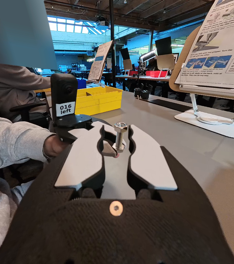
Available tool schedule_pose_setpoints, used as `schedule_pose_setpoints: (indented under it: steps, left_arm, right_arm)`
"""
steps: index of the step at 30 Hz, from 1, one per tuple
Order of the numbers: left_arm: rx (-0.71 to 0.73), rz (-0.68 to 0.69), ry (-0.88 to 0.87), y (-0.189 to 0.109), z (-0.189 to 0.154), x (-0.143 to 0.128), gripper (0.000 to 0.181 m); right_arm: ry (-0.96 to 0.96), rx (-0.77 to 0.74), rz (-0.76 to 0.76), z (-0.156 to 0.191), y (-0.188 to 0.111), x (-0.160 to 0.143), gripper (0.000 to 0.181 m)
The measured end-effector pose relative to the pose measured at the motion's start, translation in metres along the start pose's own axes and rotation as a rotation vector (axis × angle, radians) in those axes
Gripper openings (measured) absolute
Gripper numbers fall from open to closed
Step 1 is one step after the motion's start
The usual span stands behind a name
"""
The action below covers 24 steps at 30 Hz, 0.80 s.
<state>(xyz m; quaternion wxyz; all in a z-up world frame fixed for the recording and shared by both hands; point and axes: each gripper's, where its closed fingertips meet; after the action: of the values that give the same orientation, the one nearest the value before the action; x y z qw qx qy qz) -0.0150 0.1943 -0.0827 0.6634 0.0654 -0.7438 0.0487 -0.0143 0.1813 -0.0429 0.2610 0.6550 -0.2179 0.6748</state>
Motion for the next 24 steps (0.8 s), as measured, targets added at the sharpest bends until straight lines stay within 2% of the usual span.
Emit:
schedule_pose_setpoints:
  steps: [5, 9, 17, 24]
  left_arm:
    - [0.019, -0.007, -0.018, -0.002, 0.005, 0.001, 0.019]
    - [0.016, 0.001, -0.011, -0.001, 0.004, 0.0, 0.019]
    - [-0.014, 0.02, 0.012, 0.002, -0.004, -0.002, 0.019]
    - [-0.027, 0.025, 0.022, 0.003, -0.006, -0.003, 0.019]
  right_arm:
    - [-0.01, 0.011, 0.008, 0.002, 0.0, -0.002, 0.027]
    - [-0.009, 0.015, -0.006, 0.002, -0.003, 0.001, 0.014]
    - [-0.008, -0.013, -0.011, -0.002, -0.001, 0.001, 0.029]
    - [-0.007, -0.004, -0.008, -0.002, -0.002, 0.001, 0.025]
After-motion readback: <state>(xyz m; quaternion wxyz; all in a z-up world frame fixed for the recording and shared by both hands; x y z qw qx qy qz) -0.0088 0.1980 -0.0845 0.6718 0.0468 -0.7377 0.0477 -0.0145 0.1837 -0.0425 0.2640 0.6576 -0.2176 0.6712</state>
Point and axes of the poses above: each gripper's, where its closed fingertips meet, y out along the fingers, x out of its top, z = x × y across the jaws, and after that the axes turned 6 degrees about -x, right-handed
